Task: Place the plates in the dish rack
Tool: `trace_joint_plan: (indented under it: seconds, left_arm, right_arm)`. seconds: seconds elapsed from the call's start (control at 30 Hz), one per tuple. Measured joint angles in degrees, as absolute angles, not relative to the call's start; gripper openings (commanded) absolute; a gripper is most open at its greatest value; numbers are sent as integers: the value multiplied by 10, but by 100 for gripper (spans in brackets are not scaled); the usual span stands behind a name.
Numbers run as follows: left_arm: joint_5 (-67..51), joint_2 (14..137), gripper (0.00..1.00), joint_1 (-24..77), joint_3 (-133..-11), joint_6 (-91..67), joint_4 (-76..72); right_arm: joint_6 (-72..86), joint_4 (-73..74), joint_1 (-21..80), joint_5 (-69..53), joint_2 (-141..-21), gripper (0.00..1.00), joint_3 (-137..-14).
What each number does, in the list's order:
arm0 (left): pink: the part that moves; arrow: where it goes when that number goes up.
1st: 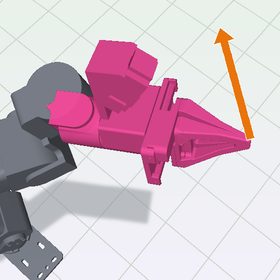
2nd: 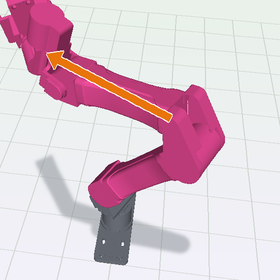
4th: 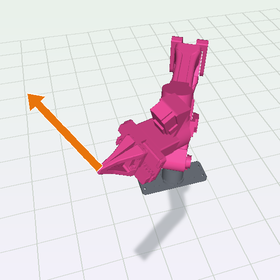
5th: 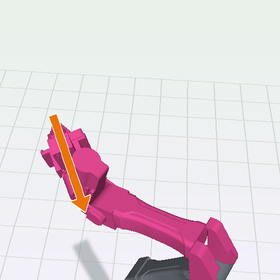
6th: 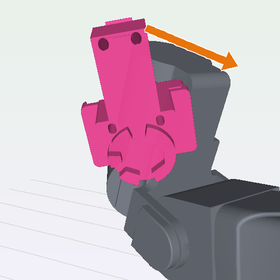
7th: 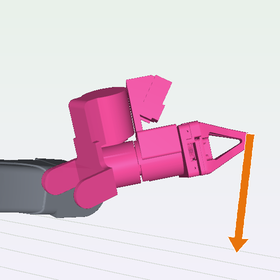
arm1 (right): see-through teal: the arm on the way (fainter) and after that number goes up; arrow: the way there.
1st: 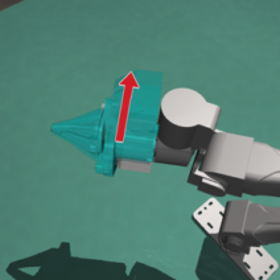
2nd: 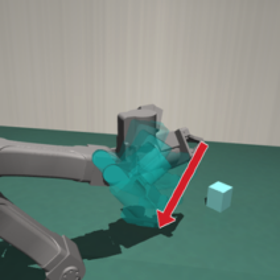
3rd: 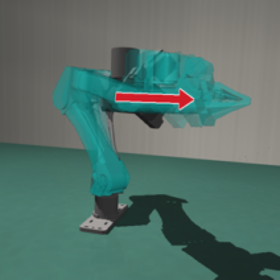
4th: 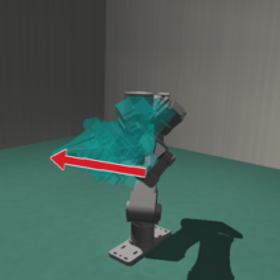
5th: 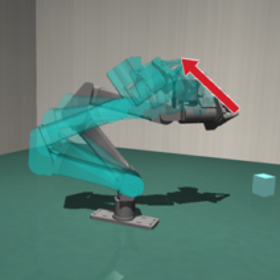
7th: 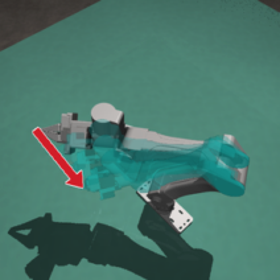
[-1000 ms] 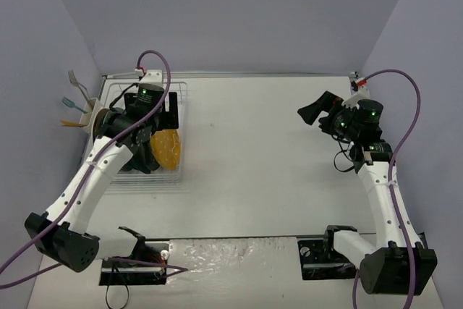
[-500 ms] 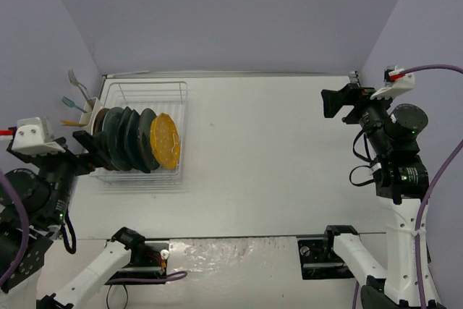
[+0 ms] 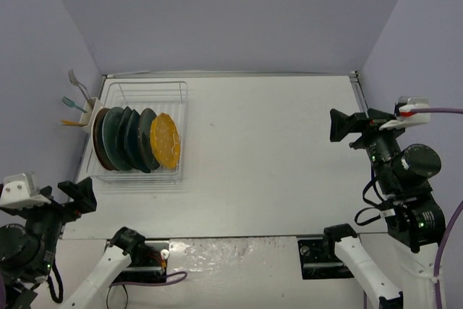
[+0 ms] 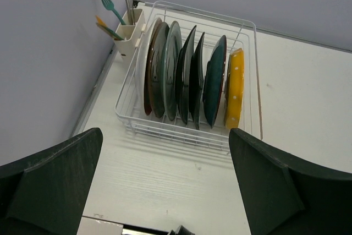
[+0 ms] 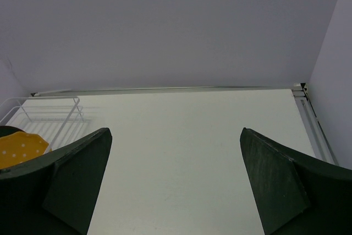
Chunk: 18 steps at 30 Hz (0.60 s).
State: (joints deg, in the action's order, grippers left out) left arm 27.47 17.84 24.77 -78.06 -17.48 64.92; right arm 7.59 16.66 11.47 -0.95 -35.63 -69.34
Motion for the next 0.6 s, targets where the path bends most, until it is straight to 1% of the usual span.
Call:
trace_joint_plan:
  seconds: [0.3, 0.6]
  left_arm:
    - [274, 145, 97, 248, -768, -218, 736]
    - [270, 134, 97, 248, -748, -235, 768]
  right_arm:
    - [74, 219, 148, 39, -300, 100, -663]
    - [75, 247, 155, 48, -249, 100, -646]
